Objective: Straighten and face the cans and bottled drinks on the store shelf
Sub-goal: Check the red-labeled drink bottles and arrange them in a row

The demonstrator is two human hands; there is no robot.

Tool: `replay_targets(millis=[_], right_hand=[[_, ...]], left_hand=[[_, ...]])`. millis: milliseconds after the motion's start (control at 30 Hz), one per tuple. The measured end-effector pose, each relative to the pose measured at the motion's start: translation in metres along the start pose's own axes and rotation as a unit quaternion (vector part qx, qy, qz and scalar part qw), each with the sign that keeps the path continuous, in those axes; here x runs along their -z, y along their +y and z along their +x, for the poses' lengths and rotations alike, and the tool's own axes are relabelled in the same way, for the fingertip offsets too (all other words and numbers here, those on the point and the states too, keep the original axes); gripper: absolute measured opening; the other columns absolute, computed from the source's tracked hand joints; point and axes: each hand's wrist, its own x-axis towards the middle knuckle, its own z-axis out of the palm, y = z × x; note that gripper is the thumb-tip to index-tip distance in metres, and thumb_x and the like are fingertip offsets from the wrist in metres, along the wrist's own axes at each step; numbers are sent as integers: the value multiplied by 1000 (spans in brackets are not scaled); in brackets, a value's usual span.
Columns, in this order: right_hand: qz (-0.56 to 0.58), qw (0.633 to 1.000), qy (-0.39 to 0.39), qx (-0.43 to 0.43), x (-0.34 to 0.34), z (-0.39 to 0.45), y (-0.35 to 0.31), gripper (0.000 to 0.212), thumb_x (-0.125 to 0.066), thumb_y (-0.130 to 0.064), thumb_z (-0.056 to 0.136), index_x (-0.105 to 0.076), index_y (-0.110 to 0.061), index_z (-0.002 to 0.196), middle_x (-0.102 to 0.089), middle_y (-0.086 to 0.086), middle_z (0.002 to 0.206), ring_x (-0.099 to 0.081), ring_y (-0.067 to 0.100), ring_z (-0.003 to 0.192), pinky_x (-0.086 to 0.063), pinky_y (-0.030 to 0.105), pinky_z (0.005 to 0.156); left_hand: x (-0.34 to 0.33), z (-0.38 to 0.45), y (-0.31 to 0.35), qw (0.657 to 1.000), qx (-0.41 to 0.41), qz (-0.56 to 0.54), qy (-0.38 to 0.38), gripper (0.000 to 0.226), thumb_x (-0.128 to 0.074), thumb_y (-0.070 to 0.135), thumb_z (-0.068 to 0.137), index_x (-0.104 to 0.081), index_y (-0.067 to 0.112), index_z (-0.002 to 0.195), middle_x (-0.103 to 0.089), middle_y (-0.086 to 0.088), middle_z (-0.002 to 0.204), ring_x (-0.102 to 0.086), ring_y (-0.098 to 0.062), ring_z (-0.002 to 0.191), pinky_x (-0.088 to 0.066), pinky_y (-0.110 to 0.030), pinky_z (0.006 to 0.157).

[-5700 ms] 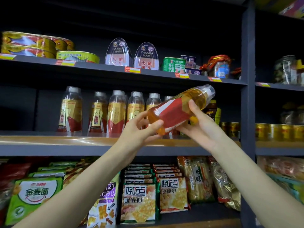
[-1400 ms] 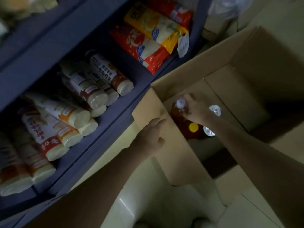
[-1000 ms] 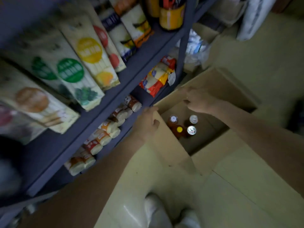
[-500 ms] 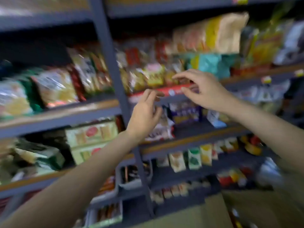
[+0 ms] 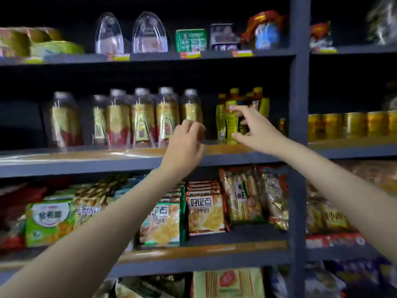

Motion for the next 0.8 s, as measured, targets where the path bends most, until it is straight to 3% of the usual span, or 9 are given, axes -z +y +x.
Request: replay_targets(millis=[67, 167, 300, 433, 500, 633, 700, 800], right_hand=[[-16, 1000, -14, -5, -8, 18, -3, 60, -60, -22, 91, -28, -21, 143, -32, 8, 143, -39, 24, 129, -40, 35, 100], [-23, 1000, -10, -11, -14, 45, -6, 64, -62, -27, 90, -27, -23, 143, -36, 9, 140, -42, 22, 125, -33, 26, 93], [24, 998, -51, -26, -33, 85, -11, 78, -67, -31, 87, -18, -25, 148, -36, 12, 144, -47, 20, 117, -36, 25, 87], [122, 990, -5, -68, -73, 124, -10, 98, -73, -35, 80, -5, -26, 151, -27, 11, 153, -34, 28, 136, -34, 35, 104], [185, 973, 26, -133, -97, 137, -8, 104, -76, -35, 78, -3, -23, 151, -25, 10, 154, -30, 29, 139, -32, 40, 108], [237, 945, -24, -225, -128, 147, 11, 108, -84, -39, 65, -19, -15, 149, -36, 8, 149, -38, 28, 134, -38, 40, 102], [241, 944, -15, -226, -125, 145, 13, 108, -88, -36, 58, -28, -14, 145, -42, 7, 145, -42, 26, 130, -40, 41, 101], [259, 950, 35, -171, -109, 132, 6, 90, -88, -22, 60, -38, -15, 135, -52, 3, 131, -49, 18, 118, -42, 35, 94]], left_hand=[[-2, 13, -22, 1000, 3, 24, 5, 36, -53, 6, 81, -53, 4, 117, -50, -14, 118, -46, -32, 107, -36, -36, 87], [-7, 22, -54, 998, 11, 59, 19, 42, -54, 15, 83, -50, 10, 124, -43, -10, 132, -36, -29, 122, -30, -40, 96], [-14, 25, -92, 993, 61, 98, 27, 51, -55, 25, 84, -43, 19, 133, -27, -8, 148, -18, -30, 136, -17, -49, 109], [-27, 22, -103, 986, 64, 152, 37, 53, -39, 37, 83, -45, 18, 133, -32, -12, 147, -24, -32, 136, -21, -51, 108], [-28, 22, -105, 983, 65, 166, 50, 54, -34, 38, 81, -49, 18, 129, -37, -13, 145, -30, -32, 133, -23, -50, 106], [-30, 22, -109, 984, 67, 153, 58, 51, -39, 34, 82, -48, 20, 130, -34, -10, 146, -25, -30, 135, -17, -48, 108], [-31, 24, -110, 985, 65, 147, 62, 51, -42, 33, 82, -46, 20, 131, -32, -9, 147, -24, -29, 135, -14, -48, 109], [-31, 24, -111, 986, 60, 142, 67, 51, -37, 34, 81, -49, 19, 128, -37, -11, 143, -32, -31, 131, -19, -50, 107]])
